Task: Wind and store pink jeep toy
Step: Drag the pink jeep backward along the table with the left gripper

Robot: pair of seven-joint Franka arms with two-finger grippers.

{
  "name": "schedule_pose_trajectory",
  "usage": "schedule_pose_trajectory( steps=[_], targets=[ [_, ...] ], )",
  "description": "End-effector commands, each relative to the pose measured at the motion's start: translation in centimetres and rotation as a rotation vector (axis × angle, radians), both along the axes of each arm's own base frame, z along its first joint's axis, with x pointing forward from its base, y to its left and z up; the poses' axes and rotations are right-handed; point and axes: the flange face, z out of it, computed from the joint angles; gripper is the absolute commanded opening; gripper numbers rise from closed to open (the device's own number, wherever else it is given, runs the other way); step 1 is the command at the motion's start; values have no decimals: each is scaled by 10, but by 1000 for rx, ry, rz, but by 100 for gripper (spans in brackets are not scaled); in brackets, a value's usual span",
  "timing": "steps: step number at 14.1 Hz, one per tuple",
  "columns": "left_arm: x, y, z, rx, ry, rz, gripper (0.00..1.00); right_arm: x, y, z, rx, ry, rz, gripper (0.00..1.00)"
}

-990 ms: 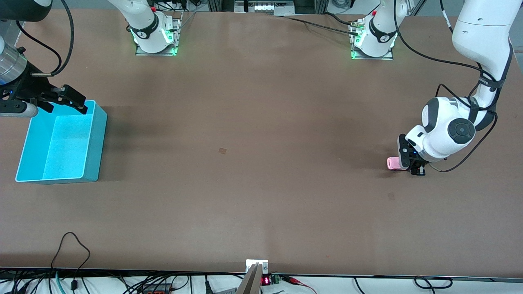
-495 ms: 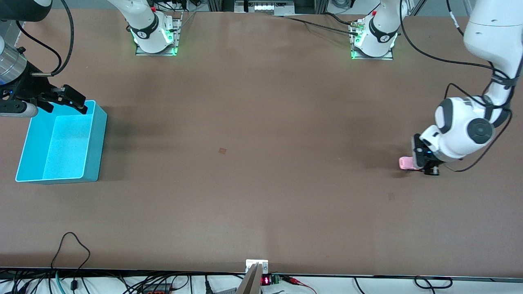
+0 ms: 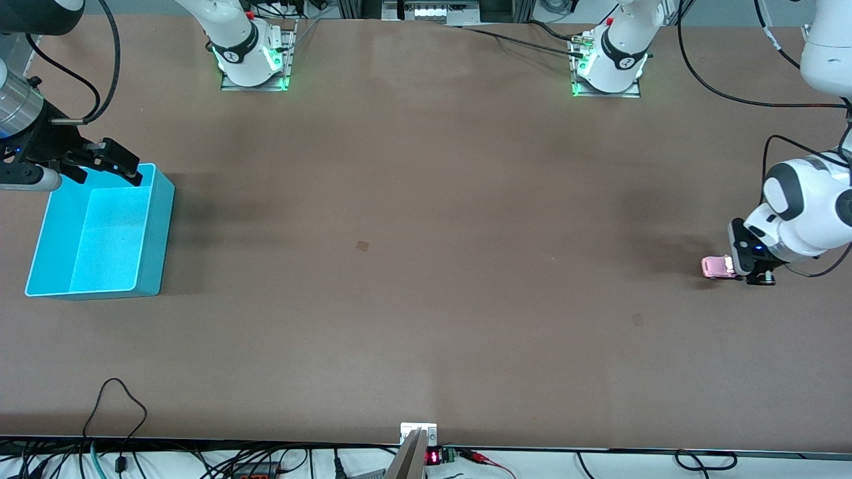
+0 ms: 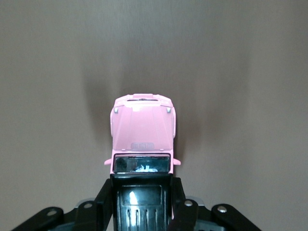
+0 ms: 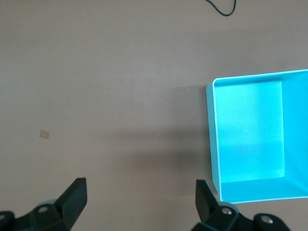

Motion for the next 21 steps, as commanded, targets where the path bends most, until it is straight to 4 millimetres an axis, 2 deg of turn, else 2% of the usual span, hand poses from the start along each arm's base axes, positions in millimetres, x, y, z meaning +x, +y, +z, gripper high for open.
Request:
schedule_pose_trajectory(
  steps=[1,7,9,10,11,15,17,21],
  targets=[
    [-16,16,-44,-25,65,-8,14,-3,-3,2,0,3,8,100],
    [-12,18,-44,-25,63,-32,14,-3,-3,1,0,5,8,100],
    [-12,18,-43,-25,59,-29,19,-3,-3,1,0,5,8,100],
    [-12,17,-42,-28,60,-28,43,-3,-3,1,0,5,8,100],
    [-10,16,-41,-33,54,-24,99,-3,-3,1,0,5,8,100],
    [4,-7,-13,-41,40,-58,100,-4,-3,1,0,6,8,100],
    [13,-23,8,-53,55,-76,100,-4,-3,1,0,6,8,100],
    [19,-45,47,-67,120,-21,100,-4,-3,1,0,6,11,100]
  ],
)
